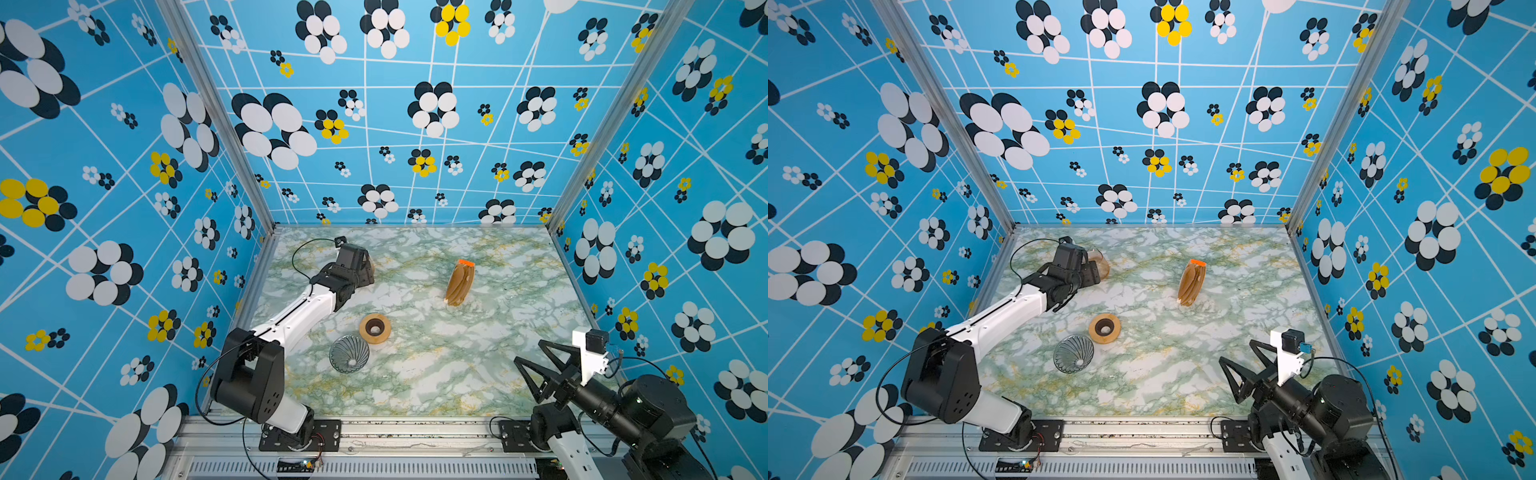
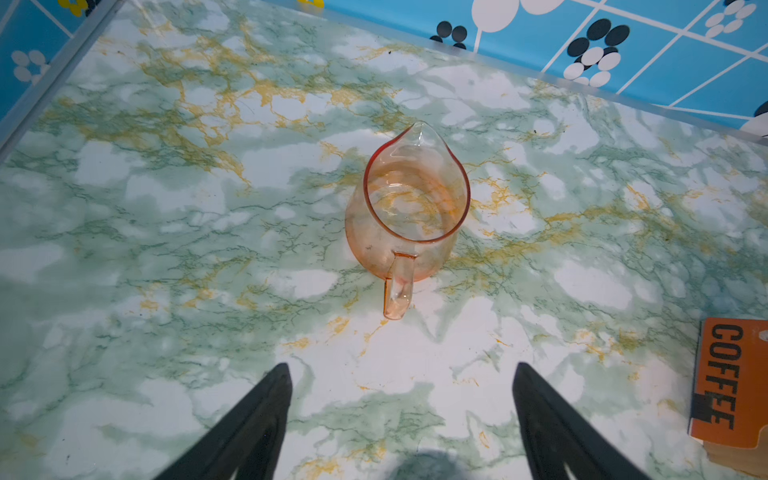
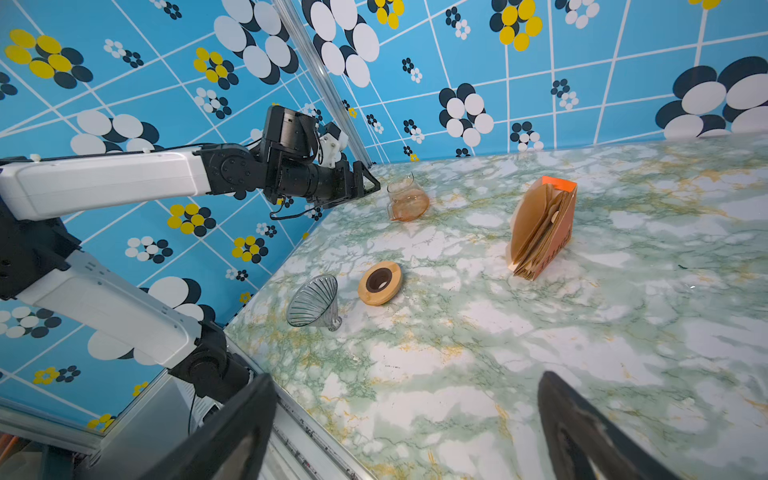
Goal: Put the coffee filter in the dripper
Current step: 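Reach the left gripper toward the glass pitcher while the right arm draws back, then lower the left gripper and close it on the pitcher handle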
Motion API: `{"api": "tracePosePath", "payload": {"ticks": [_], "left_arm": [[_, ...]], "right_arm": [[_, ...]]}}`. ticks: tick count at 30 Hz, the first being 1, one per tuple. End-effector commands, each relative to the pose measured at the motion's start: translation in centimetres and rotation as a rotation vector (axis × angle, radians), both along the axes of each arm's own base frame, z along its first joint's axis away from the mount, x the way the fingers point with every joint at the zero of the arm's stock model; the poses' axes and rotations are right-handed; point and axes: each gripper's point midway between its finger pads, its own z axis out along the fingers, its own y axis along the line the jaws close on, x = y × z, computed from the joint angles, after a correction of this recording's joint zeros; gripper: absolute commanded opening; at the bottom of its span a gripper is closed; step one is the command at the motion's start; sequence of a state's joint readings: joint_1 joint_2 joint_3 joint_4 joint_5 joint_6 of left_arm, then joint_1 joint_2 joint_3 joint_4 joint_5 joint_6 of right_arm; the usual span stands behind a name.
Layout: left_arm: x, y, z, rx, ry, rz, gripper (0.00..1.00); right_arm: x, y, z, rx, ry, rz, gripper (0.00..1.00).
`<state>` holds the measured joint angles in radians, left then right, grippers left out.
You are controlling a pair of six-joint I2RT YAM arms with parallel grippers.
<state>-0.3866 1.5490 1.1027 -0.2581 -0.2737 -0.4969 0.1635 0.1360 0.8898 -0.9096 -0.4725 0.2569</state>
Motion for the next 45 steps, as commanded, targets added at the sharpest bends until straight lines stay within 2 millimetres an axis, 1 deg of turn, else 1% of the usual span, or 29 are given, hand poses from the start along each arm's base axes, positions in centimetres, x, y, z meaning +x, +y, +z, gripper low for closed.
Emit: {"api": "tracePosePath", "payload": {"ticks": [1,3,6,11,13,15,16,20,24,30,31,32,43,45], "left_arm": [[1.0,-0.7,-0.3,0.027,0.021,-0.03,0.79],[1.5,-1.0,-0.9,0.038,0.047,-0.044,0.77],[1.9,-0.8,-1.9,0.07,0.085,-0.036,0.73],[2.8,-0.9,-3.5,0.105,0.132,-0.044,0.71],[3.1,-1.0,-4.1,0.103,0.147,-0.056,0.7],[3.4,-1.4,-4.7,0.077,0.167,-0.077,0.62],[3.5,-1.5,-5.0,0.063,0.176,-0.082,0.61],[3.9,-1.1,-5.8,0.046,0.182,-0.079,0.6],[4.2,-0.7,-6.1,0.053,0.182,-0.072,0.6],[4.4,-0.5,-6.0,0.046,0.176,-0.079,0.59],[4.4,-0.5,-6.6,0.044,0.19,-0.079,0.59],[4.4,-0.4,-6.9,0.041,0.195,-0.08,0.58],[4.8,-0.4,-7.2,0.044,0.199,-0.086,0.51],[4.9,-0.4,-7.3,0.049,0.2,-0.086,0.49]], "right_arm": [[0.5,0.0,-0.6,-0.014,0.005,-0.002,0.99],[0.7,0.0,-0.7,-0.012,0.009,-0.003,0.99],[0.7,-0.1,-0.7,-0.011,0.004,-0.012,0.99],[0.8,-0.3,-0.8,-0.01,-0.002,-0.026,0.99],[0.5,0.0,-0.6,-0.009,-0.012,0.001,0.99],[0.2,0.5,-0.4,-0.006,-0.027,0.034,0.99],[0.1,0.6,-0.4,-0.005,-0.032,0.043,0.99],[-0.4,0.9,-0.1,-0.002,-0.054,0.067,0.99],[-0.3,0.9,-0.2,-0.002,-0.055,0.067,0.99],[-0.4,0.9,-0.1,-0.002,-0.063,0.069,0.99],[-0.4,0.9,-0.1,-0.003,-0.064,0.07,0.99],[-0.5,0.9,-0.1,-0.002,-0.066,0.068,1.0],[-0.4,0.6,-0.1,-0.003,-0.072,0.051,0.99],[-0.4,0.5,-0.1,-0.003,-0.074,0.046,0.99]]}}
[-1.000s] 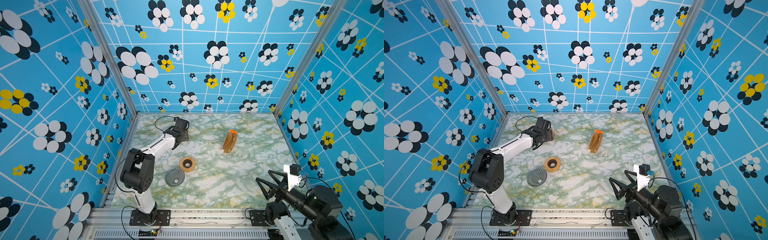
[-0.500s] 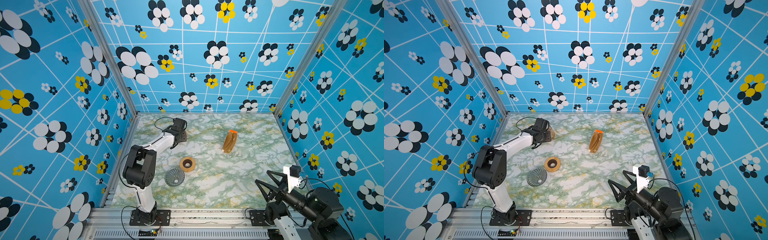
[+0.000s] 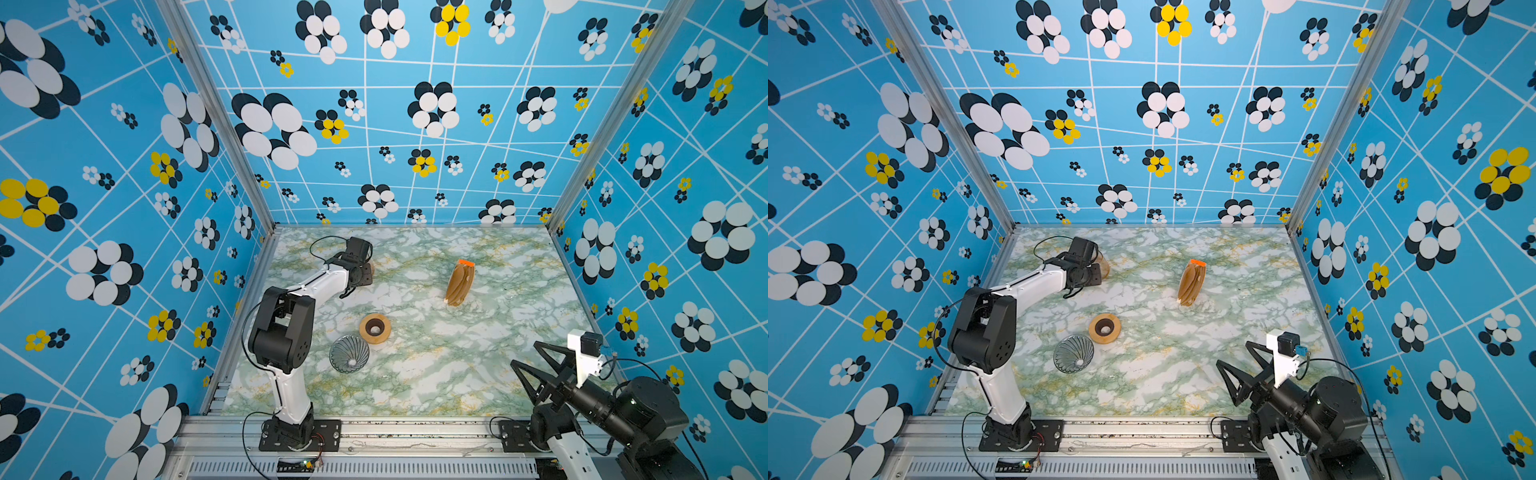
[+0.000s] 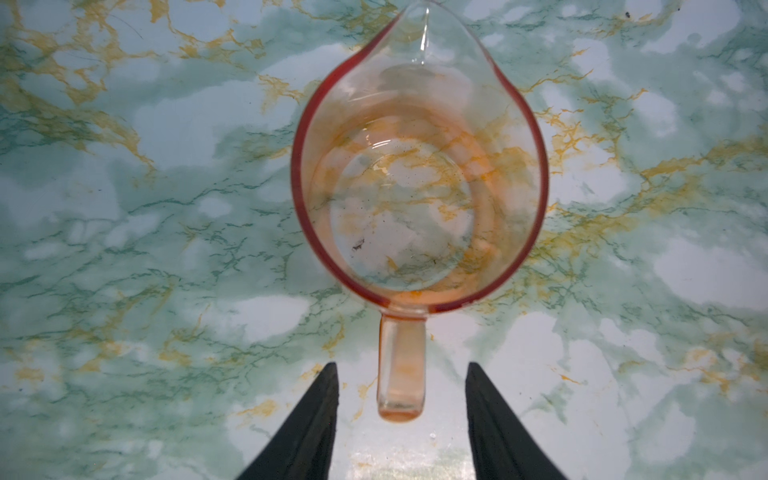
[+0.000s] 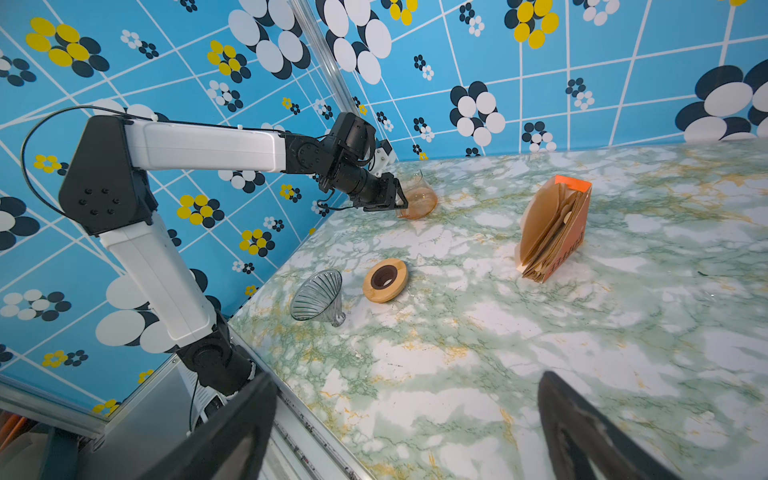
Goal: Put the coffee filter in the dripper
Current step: 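Lower the left gripper and close it on the pitcher handle, then lift the pitcher with the left gripper and carry it beside the wooden ring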
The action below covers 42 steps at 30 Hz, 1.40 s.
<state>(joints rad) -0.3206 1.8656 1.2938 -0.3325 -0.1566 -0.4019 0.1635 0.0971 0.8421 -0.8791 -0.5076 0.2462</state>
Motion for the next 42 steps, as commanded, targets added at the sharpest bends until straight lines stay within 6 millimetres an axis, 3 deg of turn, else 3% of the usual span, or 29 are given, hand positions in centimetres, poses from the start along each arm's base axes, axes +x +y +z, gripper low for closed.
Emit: {"api": "tracePosePath", "payload": {"ticks": [1,8,9,30,41,42], "left_arm": [[1.1,-0.1,0.3,0.003,-0.017,-0.008,0.47],[1.4,0.4,0.2,0.027,-0.024,0.005,0.44],[1.4,0.4,0.2,0.03,-0.025,0.003,0.39],[0.6,1.2,-0.3,0.08,-0.015,0.009,0.14],[-0.7,-1.0,0.4,0.096,-0.017,-0.057,0.13],[-0.8,-1.4,1.5,0.089,-0.038,-0.064,0.13]], "right_arm": [[-0.3,0.0,0.6,-0.005,-0.05,0.008,0.99],[-0.3,0.0,0.5,-0.004,-0.051,0.004,1.0],[-0.2,-0.1,0.5,-0.004,-0.05,0.003,0.99],[-0.1,-0.2,0.5,-0.005,-0.051,-0.009,0.99],[0.0,-0.3,0.5,-0.004,-0.047,-0.018,0.99],[0.0,-0.3,0.4,-0.004,-0.046,-0.018,0.99]]}}
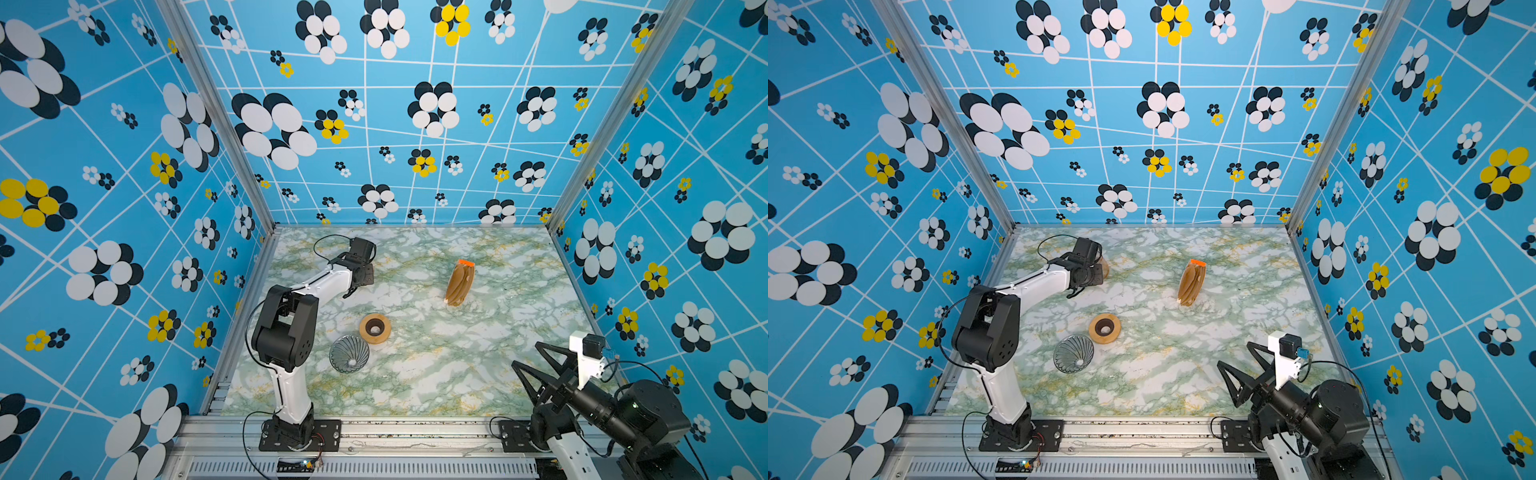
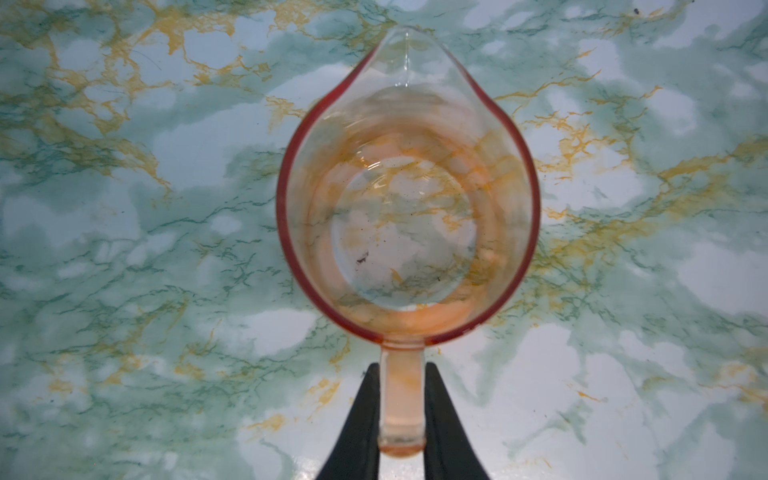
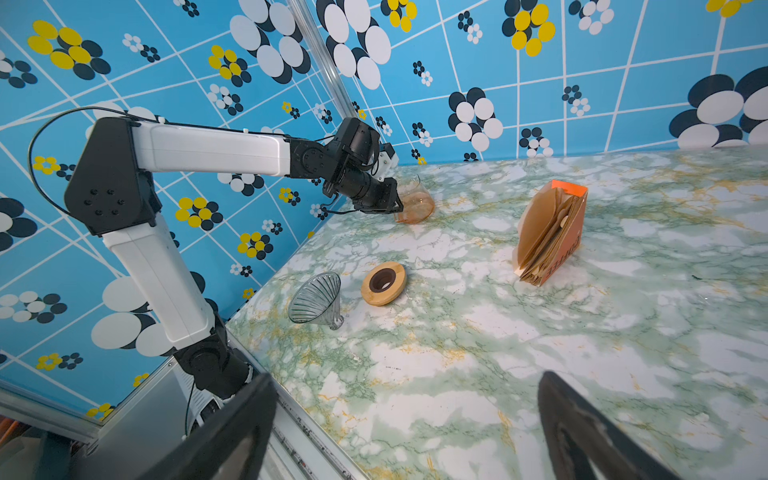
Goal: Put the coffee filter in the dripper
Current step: 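Lift the pitcher with the left gripper and carry it beside the wooden ring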
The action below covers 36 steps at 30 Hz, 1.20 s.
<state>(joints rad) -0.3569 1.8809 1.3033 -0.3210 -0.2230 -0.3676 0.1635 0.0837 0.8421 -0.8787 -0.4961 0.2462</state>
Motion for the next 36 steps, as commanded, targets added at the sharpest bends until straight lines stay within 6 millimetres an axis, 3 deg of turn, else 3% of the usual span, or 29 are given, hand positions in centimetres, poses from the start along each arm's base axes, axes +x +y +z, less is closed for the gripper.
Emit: {"api": "tracePosePath", "payload": {"ticks": [1,8,18,36], "left_arm": [[-1.2,-1.1,1.7,0.021,-0.016,-0.045,0.13],[-2.9,-4.1,3.4,0.0,-0.028,-0.1,0.12],[-7.0,-7.9,5.5,-0.036,-0.052,-0.185,0.12],[-15.6,-12.4,6.2,-0.085,-0.061,-0.254,0.12]], "right_arm": [[0.1,-0.1,0.3,-0.004,-0.032,-0.006,0.99],[0.2,-0.2,0.3,-0.004,-0.032,-0.008,0.99],[0.2,-0.3,0.3,-0.005,-0.031,-0.016,0.99],[0.3,-0.4,0.2,-0.004,-0.026,-0.024,0.99]]}}
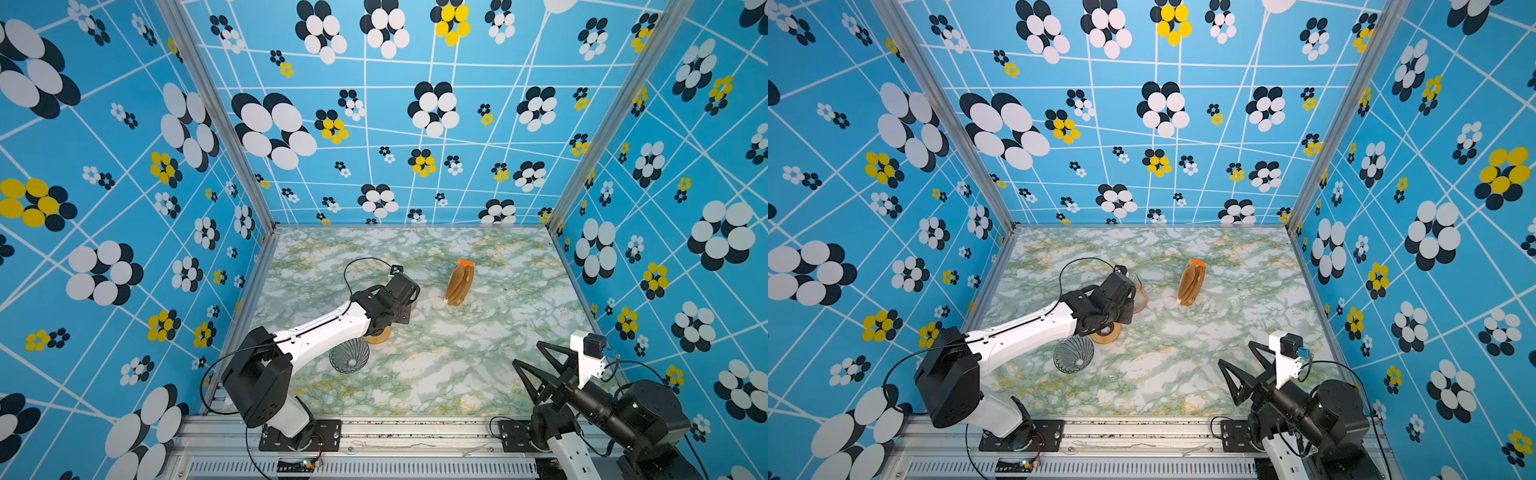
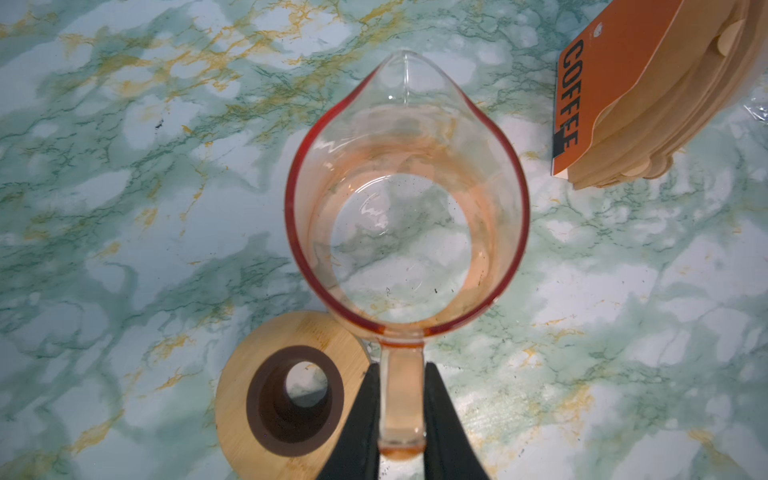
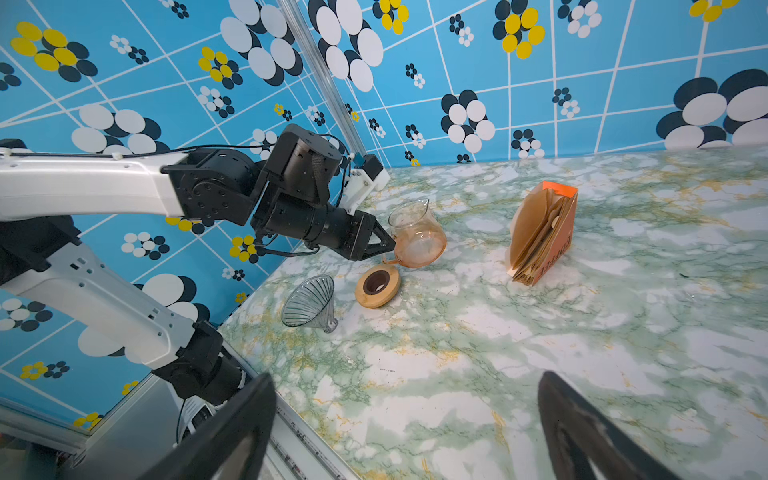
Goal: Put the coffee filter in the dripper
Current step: 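Lift the pitcher with the left gripper and carry it beside the wooden ring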
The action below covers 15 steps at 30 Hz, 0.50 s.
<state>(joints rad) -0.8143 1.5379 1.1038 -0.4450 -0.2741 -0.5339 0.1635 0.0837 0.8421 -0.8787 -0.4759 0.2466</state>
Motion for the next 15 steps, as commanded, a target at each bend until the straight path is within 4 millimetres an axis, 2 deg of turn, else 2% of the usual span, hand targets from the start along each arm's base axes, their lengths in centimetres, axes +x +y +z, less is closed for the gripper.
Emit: {"api": "tracePosePath", "payload": {"ticks": [1,15], "left_arm": [[-0.9,0.0,1.0,-0.02,-0.033,0.038,0.12],[-4.8,-2.5,0.0,-0.028,-0.045,0.038,0.12]], "right_arm": [[0.2,-0.1,0.3,-0.001,-0.026,-0.005,0.99],[0.1,-0.1,0.3,-0.002,-0.028,-0.004,0.99]]}}
